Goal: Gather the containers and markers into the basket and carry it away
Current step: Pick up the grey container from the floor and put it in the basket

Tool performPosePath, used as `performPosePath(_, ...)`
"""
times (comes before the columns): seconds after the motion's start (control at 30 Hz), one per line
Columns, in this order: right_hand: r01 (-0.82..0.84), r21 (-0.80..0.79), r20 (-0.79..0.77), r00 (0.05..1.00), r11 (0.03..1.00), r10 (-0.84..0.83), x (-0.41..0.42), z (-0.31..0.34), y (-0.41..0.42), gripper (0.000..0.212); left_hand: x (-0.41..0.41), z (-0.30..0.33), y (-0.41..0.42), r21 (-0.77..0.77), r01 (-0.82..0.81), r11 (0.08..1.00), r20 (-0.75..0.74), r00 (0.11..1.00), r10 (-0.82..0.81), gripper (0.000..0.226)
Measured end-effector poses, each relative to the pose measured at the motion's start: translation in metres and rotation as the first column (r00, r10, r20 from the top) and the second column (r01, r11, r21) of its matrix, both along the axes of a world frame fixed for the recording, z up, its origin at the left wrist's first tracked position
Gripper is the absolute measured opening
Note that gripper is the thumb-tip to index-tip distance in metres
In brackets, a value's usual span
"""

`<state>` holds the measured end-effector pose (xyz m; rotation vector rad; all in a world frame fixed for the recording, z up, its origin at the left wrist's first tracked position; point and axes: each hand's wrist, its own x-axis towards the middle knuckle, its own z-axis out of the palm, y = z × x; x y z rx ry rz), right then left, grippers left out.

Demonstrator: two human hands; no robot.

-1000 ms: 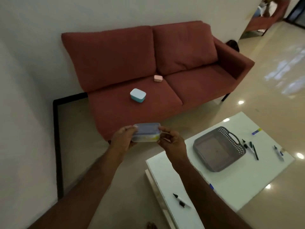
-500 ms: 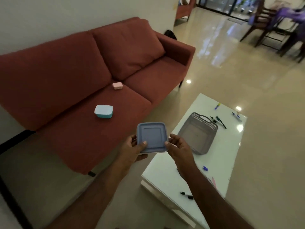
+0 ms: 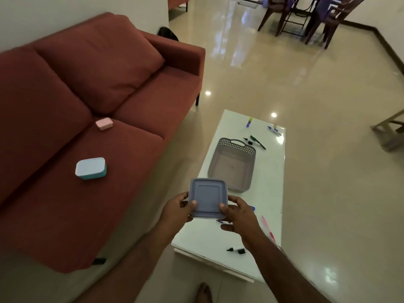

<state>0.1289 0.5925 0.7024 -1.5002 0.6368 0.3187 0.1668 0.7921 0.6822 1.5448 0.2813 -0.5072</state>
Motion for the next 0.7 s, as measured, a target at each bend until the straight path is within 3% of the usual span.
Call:
performPosePath(0.17, 0.055, 0.038, -0.01, 0.998, 0.998, -0.055, 0.023, -0.014, -0.018, 0.043, 0.033, -0.009, -0.022, 0.192, -0.045, 0.98, 0.016, 0.999, 0.043, 0.034)
performPosePath(0.3, 0.106, 0.0, -0.013, 0.994, 0.994, -0.106, 0.053, -0.024, -0.027, 0.043, 0.071, -0.014, -0.038, 0.336, 0.003, 0.942, 0.069, 0.997, -0.027, 0.024)
performPosePath(0.53, 0.217, -0.218, -0.045, 0.972, 0.952, -0.232, 0.132, -0.069, -0.036, 0.044, 0.179, -0.047, -0.063, 0.512, 0.23, 0.827, 0.088, 0.944, -0.317, 0.032)
performPosePath(0.7, 0.155, -0.455, -0.09, 0.972, 0.877, -0.218, 0.194, -0.119, -0.053, 0.041, 0.248, -0.096, -0.084, 0.576, 0.308, 0.757, 0.057, 0.909, -0.413, 0.037)
